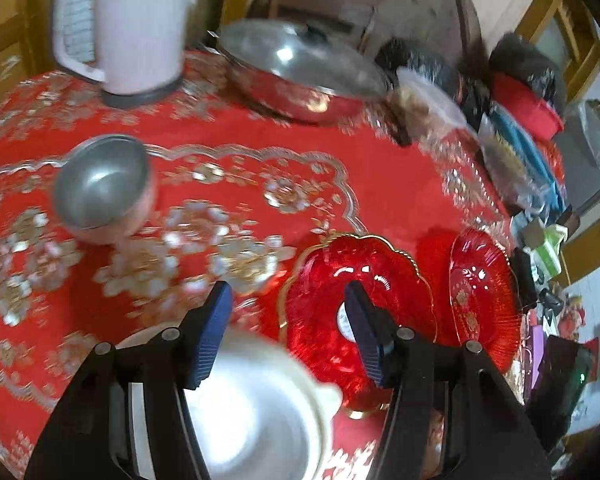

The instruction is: Organize plates and bowls

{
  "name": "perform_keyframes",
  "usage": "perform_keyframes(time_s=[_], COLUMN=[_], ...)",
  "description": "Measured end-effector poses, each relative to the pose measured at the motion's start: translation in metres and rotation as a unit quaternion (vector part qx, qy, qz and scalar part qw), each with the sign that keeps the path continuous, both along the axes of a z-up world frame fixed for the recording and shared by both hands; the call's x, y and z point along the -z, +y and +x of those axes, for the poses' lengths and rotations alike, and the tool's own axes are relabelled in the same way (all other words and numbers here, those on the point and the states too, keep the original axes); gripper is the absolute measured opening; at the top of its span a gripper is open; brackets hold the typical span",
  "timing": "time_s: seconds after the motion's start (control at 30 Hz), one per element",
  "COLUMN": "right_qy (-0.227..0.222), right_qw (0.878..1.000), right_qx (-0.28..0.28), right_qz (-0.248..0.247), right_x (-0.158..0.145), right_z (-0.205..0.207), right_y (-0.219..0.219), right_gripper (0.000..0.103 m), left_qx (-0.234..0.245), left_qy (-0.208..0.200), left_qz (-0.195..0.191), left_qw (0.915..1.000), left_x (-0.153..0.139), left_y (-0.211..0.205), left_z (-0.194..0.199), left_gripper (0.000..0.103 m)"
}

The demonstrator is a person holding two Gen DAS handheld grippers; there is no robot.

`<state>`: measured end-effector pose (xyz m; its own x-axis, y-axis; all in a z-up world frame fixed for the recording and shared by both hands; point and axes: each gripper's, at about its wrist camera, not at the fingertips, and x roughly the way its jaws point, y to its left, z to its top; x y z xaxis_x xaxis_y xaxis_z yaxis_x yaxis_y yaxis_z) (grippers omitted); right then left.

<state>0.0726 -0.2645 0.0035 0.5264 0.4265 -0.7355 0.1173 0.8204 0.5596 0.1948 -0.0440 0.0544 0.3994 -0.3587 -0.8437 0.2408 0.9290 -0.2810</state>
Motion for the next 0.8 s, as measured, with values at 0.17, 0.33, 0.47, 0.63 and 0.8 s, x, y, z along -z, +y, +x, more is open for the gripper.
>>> perform_keyframes(time_s=[0.17, 0.33, 0.47, 0.63, 0.8], right_qy=[0.013, 0.013, 0.012, 0.006, -0.001], right_qw=[1.000, 1.000, 1.000, 1.000, 1.000], right_qx=[0.009, 0.007, -0.001, -0.004, -0.003], right_qz=[0.015, 0.017, 0.014, 0.009, 0.002], right_x=[0.010, 0.010, 0.012, 0.013, 0.013], right_z=[0.008, 0.014, 0.021, 0.026, 0.028], right_y=[-0.005, -0.004, 0.001, 0.005, 0.005], right_gripper=[0.047, 0.047, 0.047, 0.045, 0.044], left_qx=[0.001, -0.001, 0.020, 0.042, 0.038], left_qy=[0.039, 0.064, 0.066, 0.068, 0.059], left_qz=[0.007, 0.015, 0.044, 0.081, 0.101], left_qw=[0.9992, 0.9978, 0.9967, 0.9935, 0.9925], left_x=[0.020, 0.032, 0.039, 0.047, 0.049], left_y=[-0.022, -0.031, -0.042, -0.054, -0.052], left_z=[0.022, 0.037, 0.038, 0.037, 0.037], left_gripper=[0.057, 0.057, 0.056, 0.037, 0.019])
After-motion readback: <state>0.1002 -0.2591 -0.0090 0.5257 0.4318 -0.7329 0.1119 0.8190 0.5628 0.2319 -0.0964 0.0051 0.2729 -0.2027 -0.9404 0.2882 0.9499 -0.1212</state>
